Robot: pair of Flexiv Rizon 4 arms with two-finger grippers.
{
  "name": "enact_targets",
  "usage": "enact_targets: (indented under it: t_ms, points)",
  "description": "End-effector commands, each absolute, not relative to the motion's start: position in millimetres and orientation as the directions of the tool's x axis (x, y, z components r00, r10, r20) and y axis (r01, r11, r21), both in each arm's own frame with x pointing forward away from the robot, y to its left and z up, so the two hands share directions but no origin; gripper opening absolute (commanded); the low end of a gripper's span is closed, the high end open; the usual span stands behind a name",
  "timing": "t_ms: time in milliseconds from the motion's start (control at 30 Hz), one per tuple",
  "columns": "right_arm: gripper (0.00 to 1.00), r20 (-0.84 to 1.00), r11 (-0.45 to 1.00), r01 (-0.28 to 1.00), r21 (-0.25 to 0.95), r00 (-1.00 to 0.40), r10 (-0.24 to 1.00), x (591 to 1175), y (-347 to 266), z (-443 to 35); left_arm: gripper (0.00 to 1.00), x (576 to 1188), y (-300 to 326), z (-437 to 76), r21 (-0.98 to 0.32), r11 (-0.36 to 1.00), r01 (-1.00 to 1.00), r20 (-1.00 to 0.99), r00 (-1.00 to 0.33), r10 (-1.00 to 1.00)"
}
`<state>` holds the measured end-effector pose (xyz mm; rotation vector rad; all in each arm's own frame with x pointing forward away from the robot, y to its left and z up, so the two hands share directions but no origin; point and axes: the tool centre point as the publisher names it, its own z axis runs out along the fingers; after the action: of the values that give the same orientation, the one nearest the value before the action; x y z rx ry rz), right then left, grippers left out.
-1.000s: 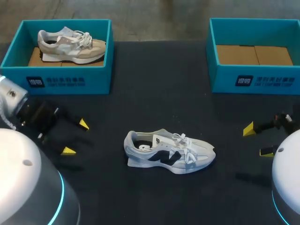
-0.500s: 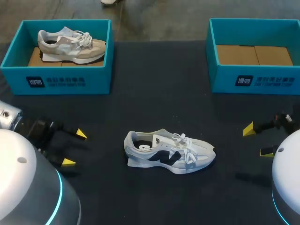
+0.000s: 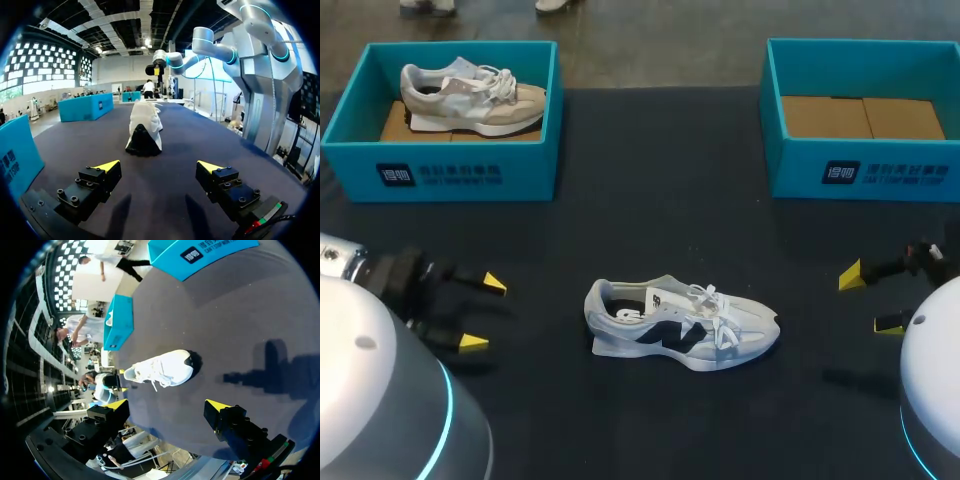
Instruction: Take the shoe out of the shoebox, open the shoe tongue, remove and reinsert the insole, then place the shoe into the shoebox
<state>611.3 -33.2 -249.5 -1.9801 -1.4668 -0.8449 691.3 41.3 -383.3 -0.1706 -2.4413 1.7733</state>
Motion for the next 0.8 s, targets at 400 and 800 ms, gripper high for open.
enact_targets:
  t_ms: [400, 800]
  points:
    - [1.00, 0.744, -0.272, 0.961, -0.048, 0.216, 0.632, 609.7, -32.3, -249.6, 1.00, 699.7, 34.3, -385.9, -0.947, 0.313, -0.068, 0.128, -0.976, 0.178]
    - [1.00, 0.744, -0.272, 0.961, -0.048, 0.216, 0.632, 609.7, -32.3, -249.6, 1.00, 699.7, 34.3, -385.9, -0.947, 0.313, -0.068, 0.128, -0.976, 0.178]
